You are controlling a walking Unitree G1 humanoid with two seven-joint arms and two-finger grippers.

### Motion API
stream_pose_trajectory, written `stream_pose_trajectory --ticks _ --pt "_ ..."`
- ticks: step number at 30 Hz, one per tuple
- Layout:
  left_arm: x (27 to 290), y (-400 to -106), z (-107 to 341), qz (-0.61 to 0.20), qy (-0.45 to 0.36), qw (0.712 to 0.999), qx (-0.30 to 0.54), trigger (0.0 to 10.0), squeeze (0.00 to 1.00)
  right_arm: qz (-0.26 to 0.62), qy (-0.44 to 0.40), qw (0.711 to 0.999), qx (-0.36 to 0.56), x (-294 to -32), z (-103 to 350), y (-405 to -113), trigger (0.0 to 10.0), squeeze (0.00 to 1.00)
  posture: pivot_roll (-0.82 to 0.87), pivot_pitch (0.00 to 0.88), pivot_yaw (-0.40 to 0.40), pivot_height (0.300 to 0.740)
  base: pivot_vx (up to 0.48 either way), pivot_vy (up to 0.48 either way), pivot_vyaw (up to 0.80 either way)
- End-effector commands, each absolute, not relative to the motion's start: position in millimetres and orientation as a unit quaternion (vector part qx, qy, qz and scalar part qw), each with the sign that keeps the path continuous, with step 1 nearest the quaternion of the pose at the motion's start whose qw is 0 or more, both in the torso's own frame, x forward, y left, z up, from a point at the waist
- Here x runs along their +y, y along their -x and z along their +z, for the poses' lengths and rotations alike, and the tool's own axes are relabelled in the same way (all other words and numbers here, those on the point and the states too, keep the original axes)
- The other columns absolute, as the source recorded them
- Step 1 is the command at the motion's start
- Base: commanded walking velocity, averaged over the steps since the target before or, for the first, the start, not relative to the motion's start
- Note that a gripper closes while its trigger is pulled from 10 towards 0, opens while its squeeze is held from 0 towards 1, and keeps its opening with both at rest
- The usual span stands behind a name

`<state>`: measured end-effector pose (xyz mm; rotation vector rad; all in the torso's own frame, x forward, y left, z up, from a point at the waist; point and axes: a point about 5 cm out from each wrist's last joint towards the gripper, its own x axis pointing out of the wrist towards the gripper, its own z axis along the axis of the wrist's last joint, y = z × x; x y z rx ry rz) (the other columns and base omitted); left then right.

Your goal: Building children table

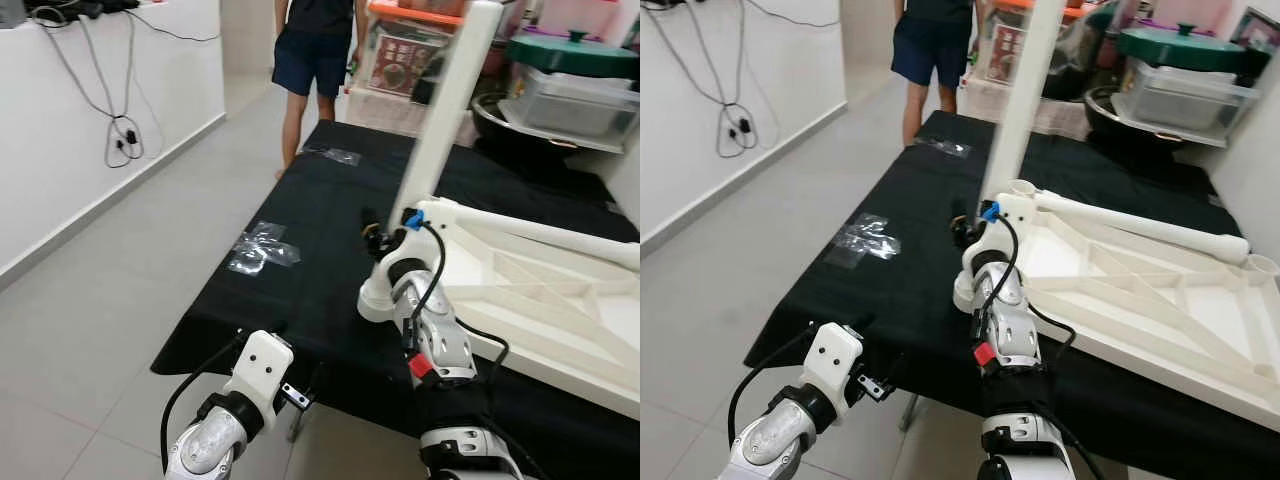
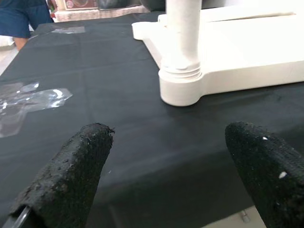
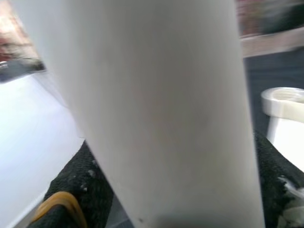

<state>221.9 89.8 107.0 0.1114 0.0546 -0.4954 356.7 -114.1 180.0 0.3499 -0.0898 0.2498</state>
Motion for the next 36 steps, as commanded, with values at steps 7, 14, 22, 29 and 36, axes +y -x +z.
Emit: stream_pose_trajectory --ticks 7,14,22,29,36 --pt "89 -223 105 -0.248 -0.052 0.967 0.032 10.0 0.0 0.478 -0.087 0.874 -0.005 -115 192 -337 10.0 0.0 0.11 0.0 -0.121 0.74 0.0 0.0 0.0" --pt "89 -223 105 -0.247 -0.055 0.967 0.031 10.0 0.0 0.608 -0.052 0.792 0.02 -114 194 -333 10.0 0.0 0.13 0.0 -0.125 0.74 0.0 0.0 0.0" --pt "89 -222 104 -0.247 -0.056 0.967 0.032 10.0 0.0 0.607 -0.043 0.793 0.015 -107 197 -346 0.0 0.0 0.13 0.0 -0.129 0.74 0.0 0.0 0.0" --pt "89 -221 103 -0.247 -0.055 0.967 0.033 10.0 0.0 0.382 -0.06 0.922 -0.011 -117 191 -364 0.0 0.0 0.12 0.0 -0.125 0.74 0.0 0.0 0.0" --pt "89 -221 102 -0.249 -0.055 0.966 0.035 10.0 0.0 -0.038 -0.081 0.996 0.022 -163 173 -365 0.0 0.0 0.1 0.0 -0.115 0.74 0.0 0.0 0.0"
